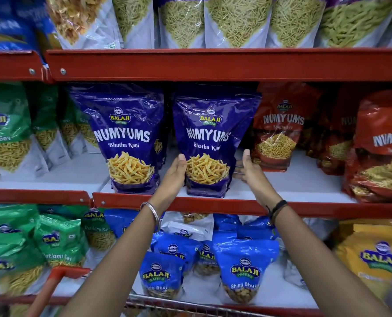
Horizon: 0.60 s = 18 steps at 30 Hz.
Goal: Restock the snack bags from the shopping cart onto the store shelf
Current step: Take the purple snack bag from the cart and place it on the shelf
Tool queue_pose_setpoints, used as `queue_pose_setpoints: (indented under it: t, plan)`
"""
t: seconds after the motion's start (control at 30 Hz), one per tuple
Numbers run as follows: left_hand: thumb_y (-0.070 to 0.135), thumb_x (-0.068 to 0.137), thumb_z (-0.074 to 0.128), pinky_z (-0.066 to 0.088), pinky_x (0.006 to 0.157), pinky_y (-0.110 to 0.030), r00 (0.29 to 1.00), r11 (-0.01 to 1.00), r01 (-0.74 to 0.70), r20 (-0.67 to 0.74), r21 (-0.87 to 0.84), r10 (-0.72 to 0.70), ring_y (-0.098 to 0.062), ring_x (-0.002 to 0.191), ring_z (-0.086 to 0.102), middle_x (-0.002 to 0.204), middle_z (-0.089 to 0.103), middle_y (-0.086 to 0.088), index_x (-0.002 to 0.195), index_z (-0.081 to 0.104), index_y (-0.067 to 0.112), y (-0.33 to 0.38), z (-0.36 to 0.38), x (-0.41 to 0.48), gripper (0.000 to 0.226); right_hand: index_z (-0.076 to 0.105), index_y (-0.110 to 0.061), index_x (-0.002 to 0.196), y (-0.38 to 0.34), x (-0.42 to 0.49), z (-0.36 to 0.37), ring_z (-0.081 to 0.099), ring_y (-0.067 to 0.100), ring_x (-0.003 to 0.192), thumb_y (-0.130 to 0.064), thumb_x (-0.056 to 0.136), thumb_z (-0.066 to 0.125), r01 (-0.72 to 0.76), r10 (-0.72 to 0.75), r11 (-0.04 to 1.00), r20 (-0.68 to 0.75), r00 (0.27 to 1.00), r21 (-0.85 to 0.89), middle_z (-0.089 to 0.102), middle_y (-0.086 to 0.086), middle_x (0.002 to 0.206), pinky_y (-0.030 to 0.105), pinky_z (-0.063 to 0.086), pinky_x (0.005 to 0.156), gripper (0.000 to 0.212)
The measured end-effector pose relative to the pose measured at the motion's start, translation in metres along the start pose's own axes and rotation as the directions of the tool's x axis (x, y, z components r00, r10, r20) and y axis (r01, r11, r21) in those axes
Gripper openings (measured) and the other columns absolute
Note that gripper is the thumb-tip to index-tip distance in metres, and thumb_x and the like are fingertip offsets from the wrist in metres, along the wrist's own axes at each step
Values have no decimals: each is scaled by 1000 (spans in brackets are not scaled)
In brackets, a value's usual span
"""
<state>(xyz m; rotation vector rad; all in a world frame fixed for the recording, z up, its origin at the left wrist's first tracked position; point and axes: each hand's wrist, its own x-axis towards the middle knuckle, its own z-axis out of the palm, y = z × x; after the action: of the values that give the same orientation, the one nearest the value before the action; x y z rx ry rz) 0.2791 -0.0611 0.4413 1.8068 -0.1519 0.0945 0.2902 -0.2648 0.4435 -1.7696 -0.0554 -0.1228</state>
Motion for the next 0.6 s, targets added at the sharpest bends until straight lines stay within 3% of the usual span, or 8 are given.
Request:
queue_pose_setpoints:
  t: [0.13, 0.27, 0.33, 0.37, 0.43, 0.5, 0.6]
  plan:
    - [71, 77, 20, 26, 116, -49, 1000, 999, -24, 20, 23, 23, -22, 137, 33, 152, 30, -4, 142, 20, 28, -2, -5, -18, 78, 55, -19, 126, 2, -15, -4, 55, 28, 120, -94, 58, 23, 16, -17, 999, -10, 1000, -37, 61, 12, 130, 48, 36, 110, 106]
    - [68, 81, 22, 28, 115, -48, 999, 999, -32, 28, 29, 31, -21, 135, 36, 150, 34, -4, 141, 24, 28, 1, -6, -33, 72, 54, -15, 125, -5, -34, -3, 56, 21, 116, -61, 90, 24, 43, -45, 999, 73, 996, 20, 60, 2, 122, 29, 41, 98, 65]
    - [59, 87, 27, 27, 115, -35, 996, 996, -80, -34, 42, 81, -15, 133, 37, 149, 36, -1, 140, 28, 25, 3, 0, -44, 63, 59, -13, 118, 0, -42, -2, 57, 25, 116, -59, 91, 30, 64, -63, 997, 35, 997, -30, 62, 7, 125, 36, 41, 100, 61]
    - [53, 89, 31, 30, 110, -22, 987, 992, -117, -107, 56, 123, -11, 129, 38, 146, 39, -1, 139, 31, 21, 6, 5, -54, 59, 62, -13, 109, 2, -52, -2, 58, 28, 114, -60, 90, 34, 82, -84, 995, -28, 996, -53, 63, 10, 123, 41, 42, 102, 57]
    - [38, 92, 39, 35, 91, -2, 942, 976, -214, -256, 37, 217, -9, 122, 44, 136, 49, -3, 132, 40, 14, 9, 18, -79, 47, 62, -21, 102, 12, -78, -5, 59, 24, 112, -50, 92, 44, 118, -124, 992, -129, 984, -47, 65, 6, 116, 36, 43, 99, 36]
    - [34, 92, 44, 40, 91, -4, 912, 955, -296, -298, -6, 281, -10, 120, 50, 129, 53, -2, 126, 45, 15, 3, 32, -107, 39, 62, -18, 105, 26, -112, -10, 62, 21, 107, -36, 93, 51, 156, -155, 988, -162, 974, -11, 67, 8, 113, 31, 46, 94, 25]
    - [33, 90, 46, 42, 98, -16, 933, 951, -310, -192, -3, 304, -5, 120, 50, 131, 53, 0, 126, 46, 21, -25, 57, -152, 38, 61, -23, 95, 66, -169, -18, 65, 24, 97, -19, 91, 56, 107, -105, 994, -114, 988, 20, 69, 15, 106, 28, 49, 86, 8]
